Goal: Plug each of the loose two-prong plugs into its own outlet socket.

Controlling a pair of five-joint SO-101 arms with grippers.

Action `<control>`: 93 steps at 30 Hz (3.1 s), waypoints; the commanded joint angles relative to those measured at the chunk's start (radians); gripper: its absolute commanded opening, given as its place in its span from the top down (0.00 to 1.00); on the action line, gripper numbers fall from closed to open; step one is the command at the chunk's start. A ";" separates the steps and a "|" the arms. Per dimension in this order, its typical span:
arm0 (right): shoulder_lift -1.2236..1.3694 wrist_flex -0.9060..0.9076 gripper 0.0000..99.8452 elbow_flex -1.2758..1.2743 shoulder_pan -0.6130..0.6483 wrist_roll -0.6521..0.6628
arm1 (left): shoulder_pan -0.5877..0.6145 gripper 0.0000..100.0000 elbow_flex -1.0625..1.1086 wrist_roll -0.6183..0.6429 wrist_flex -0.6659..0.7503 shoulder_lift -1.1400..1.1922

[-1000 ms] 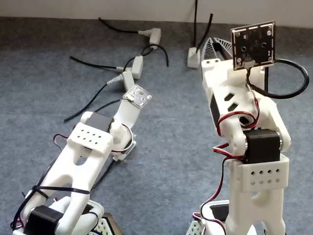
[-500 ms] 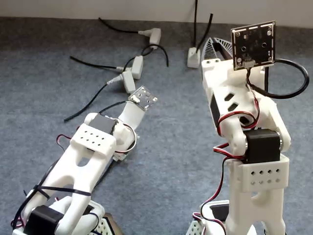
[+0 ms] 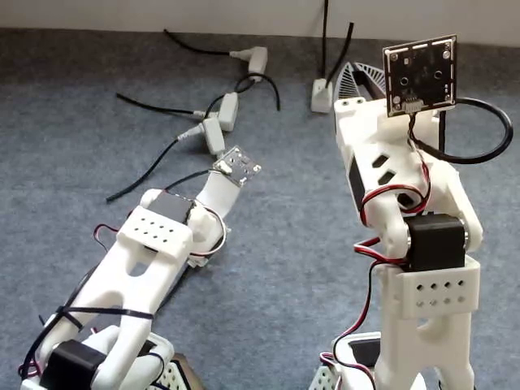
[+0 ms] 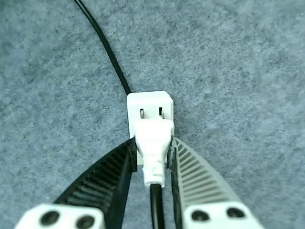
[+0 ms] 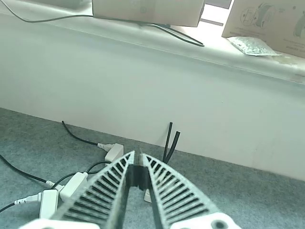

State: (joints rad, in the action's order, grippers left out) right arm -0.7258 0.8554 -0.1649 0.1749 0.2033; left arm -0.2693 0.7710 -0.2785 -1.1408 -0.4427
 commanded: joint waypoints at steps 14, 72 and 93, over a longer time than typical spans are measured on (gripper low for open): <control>0.008 -0.002 0.99 0.042 0.008 -0.011 | -0.018 0.99 -0.004 -0.012 -0.032 0.041; 0.031 -0.030 0.99 0.050 -0.111 -0.012 | -0.183 0.99 -0.087 0.186 0.385 -0.272; 0.007 0.073 0.99 0.056 0.237 -0.130 | -0.203 0.99 0.588 0.264 1.272 -0.690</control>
State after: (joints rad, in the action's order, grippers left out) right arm -0.6306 0.9045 -0.1327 0.2992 0.0806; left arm -0.4381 1.3633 -0.0207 0.0974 -1.1101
